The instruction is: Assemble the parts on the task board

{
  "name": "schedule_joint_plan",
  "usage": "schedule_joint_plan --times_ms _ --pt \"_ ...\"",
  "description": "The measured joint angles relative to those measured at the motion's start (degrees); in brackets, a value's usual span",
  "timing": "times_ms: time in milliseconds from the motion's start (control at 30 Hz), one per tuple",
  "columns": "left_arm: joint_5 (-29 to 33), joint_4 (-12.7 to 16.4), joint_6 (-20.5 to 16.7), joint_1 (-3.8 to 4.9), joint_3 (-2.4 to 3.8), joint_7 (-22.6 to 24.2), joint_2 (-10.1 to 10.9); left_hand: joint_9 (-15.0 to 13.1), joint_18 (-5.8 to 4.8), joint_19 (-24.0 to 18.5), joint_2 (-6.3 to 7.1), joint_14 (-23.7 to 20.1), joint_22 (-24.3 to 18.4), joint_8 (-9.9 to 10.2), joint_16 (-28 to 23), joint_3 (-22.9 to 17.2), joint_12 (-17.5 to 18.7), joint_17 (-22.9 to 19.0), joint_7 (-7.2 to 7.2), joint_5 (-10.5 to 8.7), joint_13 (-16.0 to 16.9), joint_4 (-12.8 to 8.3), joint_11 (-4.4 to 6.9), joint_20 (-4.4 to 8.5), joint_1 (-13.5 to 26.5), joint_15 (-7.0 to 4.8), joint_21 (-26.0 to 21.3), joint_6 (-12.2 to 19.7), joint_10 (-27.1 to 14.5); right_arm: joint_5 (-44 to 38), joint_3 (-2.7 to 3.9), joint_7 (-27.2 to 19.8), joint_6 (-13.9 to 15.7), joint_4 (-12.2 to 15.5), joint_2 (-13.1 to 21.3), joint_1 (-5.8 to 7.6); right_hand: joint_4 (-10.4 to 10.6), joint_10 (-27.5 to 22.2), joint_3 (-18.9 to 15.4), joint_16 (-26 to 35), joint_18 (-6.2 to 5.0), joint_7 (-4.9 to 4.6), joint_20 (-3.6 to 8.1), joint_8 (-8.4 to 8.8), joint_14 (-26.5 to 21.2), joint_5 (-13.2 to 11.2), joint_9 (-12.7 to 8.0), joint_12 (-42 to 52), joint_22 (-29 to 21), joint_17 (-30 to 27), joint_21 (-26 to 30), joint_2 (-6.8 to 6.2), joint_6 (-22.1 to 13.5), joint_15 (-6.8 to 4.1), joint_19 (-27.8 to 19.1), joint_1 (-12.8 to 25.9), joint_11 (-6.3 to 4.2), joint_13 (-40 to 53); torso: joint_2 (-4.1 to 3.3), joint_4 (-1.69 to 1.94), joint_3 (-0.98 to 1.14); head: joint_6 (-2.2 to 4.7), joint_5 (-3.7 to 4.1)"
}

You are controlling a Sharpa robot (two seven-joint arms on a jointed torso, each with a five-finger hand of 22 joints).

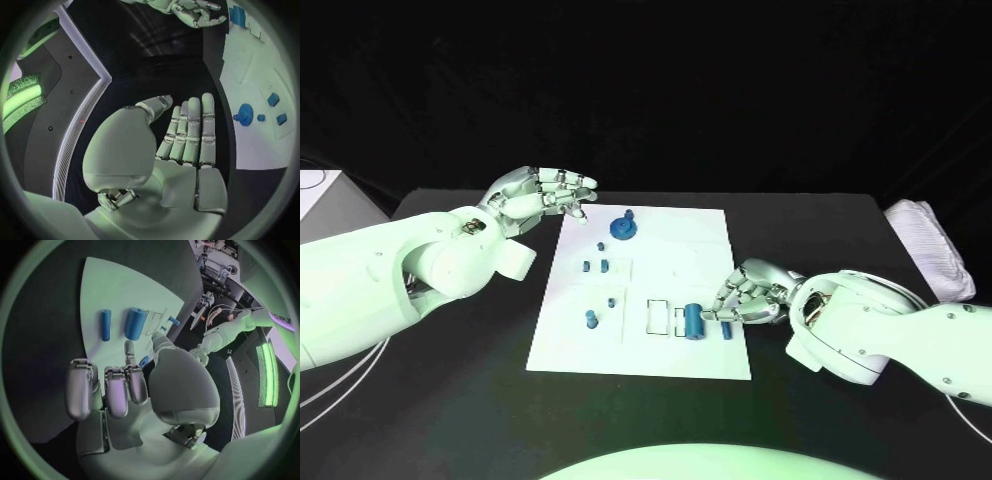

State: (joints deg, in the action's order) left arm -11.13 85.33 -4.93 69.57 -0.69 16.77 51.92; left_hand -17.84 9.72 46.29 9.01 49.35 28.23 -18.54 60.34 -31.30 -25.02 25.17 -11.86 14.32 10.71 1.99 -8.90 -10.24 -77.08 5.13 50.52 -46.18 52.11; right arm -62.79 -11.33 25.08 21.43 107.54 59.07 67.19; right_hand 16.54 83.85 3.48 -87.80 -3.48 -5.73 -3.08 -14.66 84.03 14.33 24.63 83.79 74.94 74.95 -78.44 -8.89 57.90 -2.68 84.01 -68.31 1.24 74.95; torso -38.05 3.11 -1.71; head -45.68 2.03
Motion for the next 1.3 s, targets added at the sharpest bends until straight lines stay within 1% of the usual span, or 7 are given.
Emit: schedule_joint_plan --times_ms 200,700,867,933,1067,1133,1300 --pt "0.0 0.2 0.0 -0.04 0.0 0.0 0.2 0.0 0.0 0.0 0.0 0.0 0.0 0.0 0.0 0.0 0.0 0.0 0.0 0.0 0.0 0.0 0.0 0.0 0.0 0.0 0.0 0.0 0.0 -1.4 -0.01 1.5 0.0 -1.0 -1.5 -0.69 0.1 0.0 -0.2 0.0 0.0 0.0 0.0 0.0 0.0 -0.3 0.1 0.0 0.0 0.0 0.0 0.0 0.0 0.0 0.0 0.0 0.0 0.0 -0.07 0.15 0.0 -0.24 0.08" --pt "0.0 0.5 0.1 -0.07 0.0 0.0 0.8 0.1 0.0 0.0 0.0 -0.2 -0.3 0.0 0.0 0.1 -0.2 0.0 0.21 0.0 -0.1 0.4 -0.02 0.0 0.5 0.21 -0.4 0.2 0.0 -3.8 -0.01 3.0 0.0 -4.1 -5.1 -1.77 0.1 0.0 -0.7 -0.2 0.0 0.0 -0.01 -0.25 0.0 -0.8 0.2 0.0 0.0 0.0 0.0 0.3 0.0 0.01 0.0 -0.3 0.0 0.0 -0.14 0.1 -0.02 -0.9 -0.74" --pt "0.0 0.4 0.2 -0.07 0.0 0.0 0.8 0.1 0.0 0.0 0.0 -0.2 -0.4 0.0 0.0 0.1 -0.2 0.0 0.21 0.0 -0.1 0.7 -0.21 -0.02 0.5 0.21 -0.7 0.2 -0.2 -4.9 -0.01 3.3 -0.2 -4.6 -5.8 -2.08 0.2 0.0 -2.0 -0.2 0.0 0.03 -0.01 -1.31 0.0 -0.5 0.6 -0.2 0.0 0.0 -0.4 0.34 0.0 0.01 0.0 -0.3 0.0 0.0 -0.14 0.15 -0.02 -1.17 -1.06" --pt "0.0 0.4 0.3 -0.07 0.0 -0.1 0.9 0.1 0.0 0.2 0.0 -0.2 -0.4 0.0 0.0 0.1 -0.2 0.0 0.21 0.0 -0.1 0.7 -0.21 -0.21 0.5 0.21 -0.7 0.2 -0.2 -5.2 -0.01 3.3 -0.3 -4.7 -6.0 -2.17 0.1 0.0 -2.3 -0.4 0.0 0.27 -0.01 -1.32 0.0 -0.5 0.7 -0.2 0.0 0.0 -0.4 0.61 0.3 0.01 0.0 0.0 0.0 0.0 -0.14 0.15 -0.01 -1.42 -1.13" --pt "0.0 0.3 0.3 -0.07 0.0 -0.2 1.0 0.1 0.0 0.2 -0.23 -0.2 -0.5 0.0 0.0 0.1 -0.2 0.0 0.21 0.0 -0.1 0.7 -0.21 -0.21 0.7 0.21 -0.7 0.2 -0.2 -6.1 0.01 3.4 -0.6 -4.9 -6.5 -2.53 0.2 0.0 -2.8 -0.4 0.0 0.27 -0.01 -1.74 0.0 -0.7 0.8 -0.2 0.0 0.0 -0.4 0.45 0.3 0.01 0.0 0.4 0.0 0.0 -0.1 0.07 -0.02 -1.91 -1.36" --pt "0.0 0.3 0.4 -0.07 0.0 -0.3 1.0 0.1 -0.01 0.2 -0.23 -0.2 -0.5 -0.2 0.0 0.2 -0.2 0.0 0.21 0.0 -0.1 0.9 -0.21 -0.21 0.7 0.21 -0.7 0.2 -0.2 -6.6 0.02 3.5 -0.8 -5.1 -6.7 -2.68 0.2 0.0 -2.8 -0.4 -0.01 0.27 -0.01 -1.74 0.0 -0.7 0.9 -0.5 0.0 0.0 -0.4 0.45 0.3 0.01 0.0 0.4 0.01 0.0 -0.1 0.03 -0.02 -1.98 -1.42" --pt "0.0 0.2 0.4 -0.07 0.0 -0.4 1.0 0.1 0.0 0.2 -0.31 -0.2 -0.8 -0.2 0.0 0.1 -0.5 0.0 0.0 0.0 -0.2 1.7 -0.21 -0.21 1.4 0.21 -1.3 0.4 -0.2 -8.6 0.05 3.6 -1.2 -5.8 -7.3 -2.83 0.1 0.1 -4.5 -0.4 -0.01 0.27 -0.01 -2.76 0.0 -2.5 1.3 -0.5 0.0 0.0 -0.4 0.02 0.3 -0.03 0.0 0.6 -0.12 0.0 -0.03 0.02 -0.04 -2.08 -1.37"
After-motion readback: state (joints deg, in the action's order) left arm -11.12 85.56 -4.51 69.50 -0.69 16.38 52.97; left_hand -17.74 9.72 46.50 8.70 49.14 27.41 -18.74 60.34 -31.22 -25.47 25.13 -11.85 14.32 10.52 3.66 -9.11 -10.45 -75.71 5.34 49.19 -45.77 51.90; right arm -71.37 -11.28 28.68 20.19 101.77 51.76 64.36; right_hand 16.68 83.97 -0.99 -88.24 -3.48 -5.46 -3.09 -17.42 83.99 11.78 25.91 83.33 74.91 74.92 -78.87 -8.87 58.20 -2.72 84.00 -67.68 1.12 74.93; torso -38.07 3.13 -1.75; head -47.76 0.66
